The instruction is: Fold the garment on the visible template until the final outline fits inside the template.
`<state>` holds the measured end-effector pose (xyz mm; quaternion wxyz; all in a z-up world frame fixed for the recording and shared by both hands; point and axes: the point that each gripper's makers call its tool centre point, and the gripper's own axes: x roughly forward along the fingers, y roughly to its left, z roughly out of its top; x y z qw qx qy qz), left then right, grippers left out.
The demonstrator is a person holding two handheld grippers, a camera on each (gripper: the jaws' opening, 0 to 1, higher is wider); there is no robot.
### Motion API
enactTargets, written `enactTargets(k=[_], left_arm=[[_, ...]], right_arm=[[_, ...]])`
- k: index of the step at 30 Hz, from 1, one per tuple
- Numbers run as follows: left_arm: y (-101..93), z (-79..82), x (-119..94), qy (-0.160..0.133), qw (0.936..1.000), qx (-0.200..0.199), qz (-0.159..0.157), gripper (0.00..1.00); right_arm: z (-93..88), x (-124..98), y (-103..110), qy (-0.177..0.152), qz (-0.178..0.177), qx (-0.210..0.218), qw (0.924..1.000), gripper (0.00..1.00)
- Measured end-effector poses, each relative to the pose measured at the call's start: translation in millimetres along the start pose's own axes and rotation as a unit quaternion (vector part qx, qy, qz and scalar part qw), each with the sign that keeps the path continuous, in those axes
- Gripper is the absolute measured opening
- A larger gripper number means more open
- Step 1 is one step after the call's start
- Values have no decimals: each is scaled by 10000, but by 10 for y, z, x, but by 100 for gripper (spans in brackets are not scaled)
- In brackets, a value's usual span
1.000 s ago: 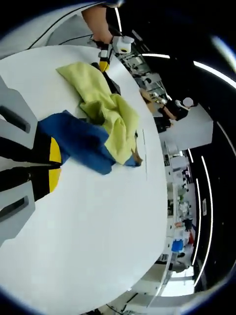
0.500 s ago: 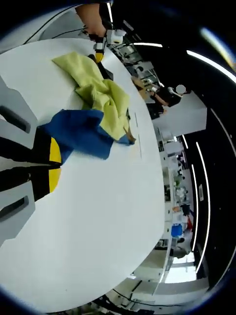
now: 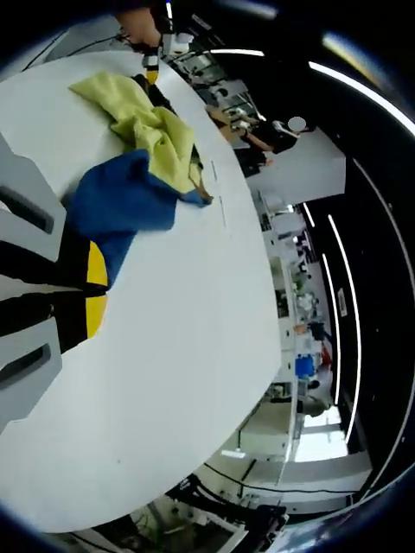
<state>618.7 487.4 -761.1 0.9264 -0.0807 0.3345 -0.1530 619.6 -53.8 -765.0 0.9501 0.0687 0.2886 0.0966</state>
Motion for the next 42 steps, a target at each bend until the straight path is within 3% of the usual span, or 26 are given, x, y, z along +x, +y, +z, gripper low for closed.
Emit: enactTargets(k=[8,18,28,30,33,36,38,42], left_arm=[[189,132,-72,-193,9994,-207,190,0],[409,153,-79,-161,9986,-307,388,0],[533,237,-111,-196,9978,-366,510,0],[533,275,-135,-263,9976,-363,536,0],[541,336,-165,-388,9971,-289,587,0],[560,342,-160,-397,9970,-276,605,0],[574,340,-165,-400,9967,-336,620,0],[596,460,-214,-588,9955,-269,689,0]], right_arm=[[28,-77,-158,-82,-246,89,9996,0],[105,-115,-398,-102,-530,63,9985,0],[287,-173,-568,-344,-809,33,9961,0],[390,-248,-624,-585,-1060,-191,9925,0],[545,-341,-599,-989,-1139,-353,9879,0],[528,-356,-592,-922,-1150,-441,9881,0],[414,-339,-623,-691,-1157,-351,9903,0],[480,-446,-665,-980,-1284,-391,9861,0]])
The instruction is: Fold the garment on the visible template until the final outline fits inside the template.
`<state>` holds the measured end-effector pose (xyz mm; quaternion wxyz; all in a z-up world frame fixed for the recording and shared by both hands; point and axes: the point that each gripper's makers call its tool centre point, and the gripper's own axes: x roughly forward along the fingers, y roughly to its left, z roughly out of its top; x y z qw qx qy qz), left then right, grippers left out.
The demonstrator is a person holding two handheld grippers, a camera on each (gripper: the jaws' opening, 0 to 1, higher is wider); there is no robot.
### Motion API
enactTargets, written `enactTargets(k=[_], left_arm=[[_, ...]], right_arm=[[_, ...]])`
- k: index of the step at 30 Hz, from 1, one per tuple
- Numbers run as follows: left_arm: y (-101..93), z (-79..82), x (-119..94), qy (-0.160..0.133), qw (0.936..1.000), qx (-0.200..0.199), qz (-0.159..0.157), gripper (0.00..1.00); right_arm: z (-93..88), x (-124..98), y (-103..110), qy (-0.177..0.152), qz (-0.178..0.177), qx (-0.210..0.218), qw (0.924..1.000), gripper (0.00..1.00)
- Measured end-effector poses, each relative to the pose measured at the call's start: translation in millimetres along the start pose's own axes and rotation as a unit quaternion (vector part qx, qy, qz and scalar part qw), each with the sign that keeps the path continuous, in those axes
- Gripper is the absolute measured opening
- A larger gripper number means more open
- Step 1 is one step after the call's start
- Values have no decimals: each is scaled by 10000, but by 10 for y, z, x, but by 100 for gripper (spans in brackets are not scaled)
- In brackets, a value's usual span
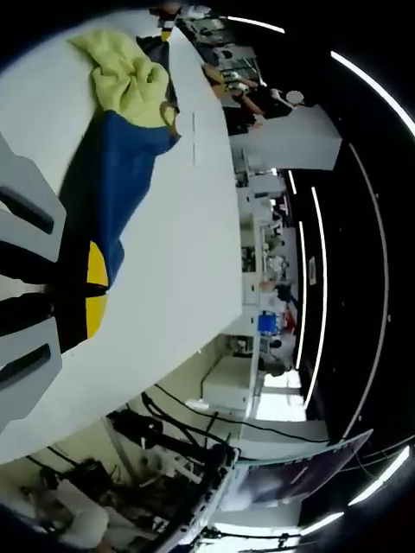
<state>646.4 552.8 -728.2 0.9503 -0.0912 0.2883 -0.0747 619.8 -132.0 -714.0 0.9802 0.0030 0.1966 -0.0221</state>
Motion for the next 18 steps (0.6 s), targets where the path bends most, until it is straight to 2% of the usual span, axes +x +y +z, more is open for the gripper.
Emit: enactTargets(k=[11,18], left_arm=[[55,96,26,16,10000,-11,95,0],[135,294,19,-89,9995,184,257,0]], right_arm=[[-29,52,-58,220,-31,-154,9996,0],[10,57,-58,179,-20,-181,9997,0]])
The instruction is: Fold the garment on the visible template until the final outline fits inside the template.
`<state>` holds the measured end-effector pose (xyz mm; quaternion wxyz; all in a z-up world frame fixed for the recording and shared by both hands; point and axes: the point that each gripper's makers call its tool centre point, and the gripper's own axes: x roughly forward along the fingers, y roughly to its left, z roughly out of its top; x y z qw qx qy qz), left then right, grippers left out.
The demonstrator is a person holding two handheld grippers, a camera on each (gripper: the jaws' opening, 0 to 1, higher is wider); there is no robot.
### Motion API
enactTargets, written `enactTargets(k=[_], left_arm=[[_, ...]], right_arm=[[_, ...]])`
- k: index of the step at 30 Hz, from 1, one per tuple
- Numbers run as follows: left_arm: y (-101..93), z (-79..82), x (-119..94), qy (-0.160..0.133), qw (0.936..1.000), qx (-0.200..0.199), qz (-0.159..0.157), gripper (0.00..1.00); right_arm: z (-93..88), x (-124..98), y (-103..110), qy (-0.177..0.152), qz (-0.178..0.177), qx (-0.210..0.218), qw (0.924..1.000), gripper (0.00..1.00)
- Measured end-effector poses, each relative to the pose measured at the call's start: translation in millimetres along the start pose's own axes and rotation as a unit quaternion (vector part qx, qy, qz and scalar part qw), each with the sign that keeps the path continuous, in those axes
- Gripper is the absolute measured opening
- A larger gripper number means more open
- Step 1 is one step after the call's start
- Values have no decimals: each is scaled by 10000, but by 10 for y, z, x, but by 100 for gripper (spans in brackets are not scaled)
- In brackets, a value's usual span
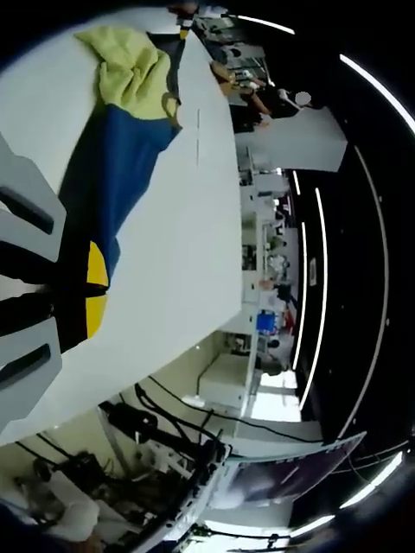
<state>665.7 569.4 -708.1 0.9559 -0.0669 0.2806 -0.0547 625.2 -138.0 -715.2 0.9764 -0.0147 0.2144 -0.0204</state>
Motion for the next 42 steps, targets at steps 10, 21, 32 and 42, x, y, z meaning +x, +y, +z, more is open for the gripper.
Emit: enactTargets(k=[10,21,32,42], left_arm=[[140,-365,179,755,9969,-70,211,0],[297,-296,25,435,9978,-176,476,10],[9,-223,-15,163,9997,-157,46,8],[-405,-263,-86,-20,9985,-119,-541,5]], right_arm=[[-471,54,11,980,121,166,9950,0],[-389,-75,-154,824,-97,286,9961,4],[-112,-153,-101,326,-171,299,9989,4],[35,-132,387,18,733,353,9967,1]])
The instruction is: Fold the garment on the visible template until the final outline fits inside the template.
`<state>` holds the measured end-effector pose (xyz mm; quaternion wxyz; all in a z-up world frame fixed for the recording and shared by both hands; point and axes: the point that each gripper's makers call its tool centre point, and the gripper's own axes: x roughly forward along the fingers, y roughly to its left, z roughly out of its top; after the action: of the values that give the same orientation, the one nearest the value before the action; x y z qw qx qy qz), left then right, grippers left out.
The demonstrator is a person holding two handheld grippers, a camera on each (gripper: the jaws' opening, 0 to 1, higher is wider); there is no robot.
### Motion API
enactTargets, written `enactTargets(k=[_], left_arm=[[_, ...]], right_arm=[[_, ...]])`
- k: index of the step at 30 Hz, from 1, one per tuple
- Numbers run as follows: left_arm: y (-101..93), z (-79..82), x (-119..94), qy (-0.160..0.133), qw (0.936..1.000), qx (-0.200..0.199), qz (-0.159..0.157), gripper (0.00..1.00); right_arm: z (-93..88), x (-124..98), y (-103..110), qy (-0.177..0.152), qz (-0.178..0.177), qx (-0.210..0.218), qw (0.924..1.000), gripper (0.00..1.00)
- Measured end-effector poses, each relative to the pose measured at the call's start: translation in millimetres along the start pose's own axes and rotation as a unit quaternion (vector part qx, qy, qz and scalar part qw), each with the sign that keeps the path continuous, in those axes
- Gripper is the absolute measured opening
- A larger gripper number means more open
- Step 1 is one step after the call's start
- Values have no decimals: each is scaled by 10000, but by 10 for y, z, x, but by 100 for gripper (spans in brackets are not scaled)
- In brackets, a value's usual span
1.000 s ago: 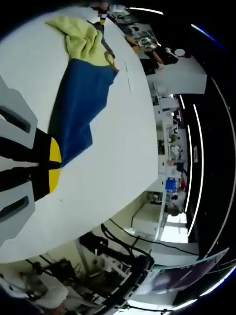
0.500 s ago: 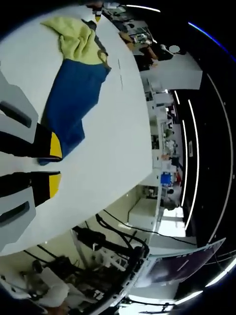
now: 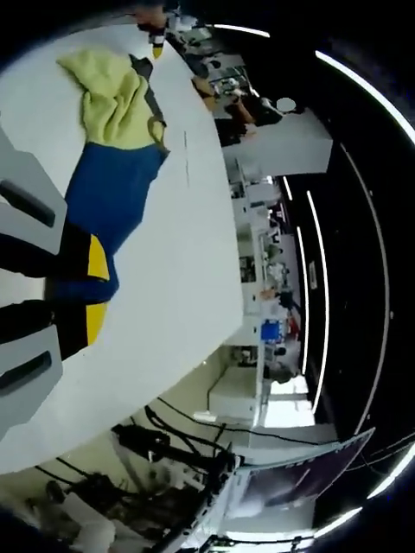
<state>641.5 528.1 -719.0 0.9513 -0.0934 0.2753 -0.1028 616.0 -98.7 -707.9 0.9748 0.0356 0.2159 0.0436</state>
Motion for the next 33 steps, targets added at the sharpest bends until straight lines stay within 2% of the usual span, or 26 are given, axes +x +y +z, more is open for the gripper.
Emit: enactTargets(k=[6,10,21,28,33], left_arm=[[-311,-74,-6,-74,9985,136,-525,4],[-407,-190,-3,21,9979,138,-635,4],[-746,-323,-112,136,9929,262,-1153,8],[-999,-445,-182,258,9877,425,-1480,10],[-1162,-531,-234,364,9817,565,-1781,13]], right_arm=[[-25,49,458,-48,614,-90,9981,2],[-97,55,689,29,967,-140,9952,0],[-279,-39,1047,309,1614,-301,9859,2],[-378,-80,1255,457,1952,-425,9788,2],[-414,-112,1405,493,2152,-430,9744,3]])
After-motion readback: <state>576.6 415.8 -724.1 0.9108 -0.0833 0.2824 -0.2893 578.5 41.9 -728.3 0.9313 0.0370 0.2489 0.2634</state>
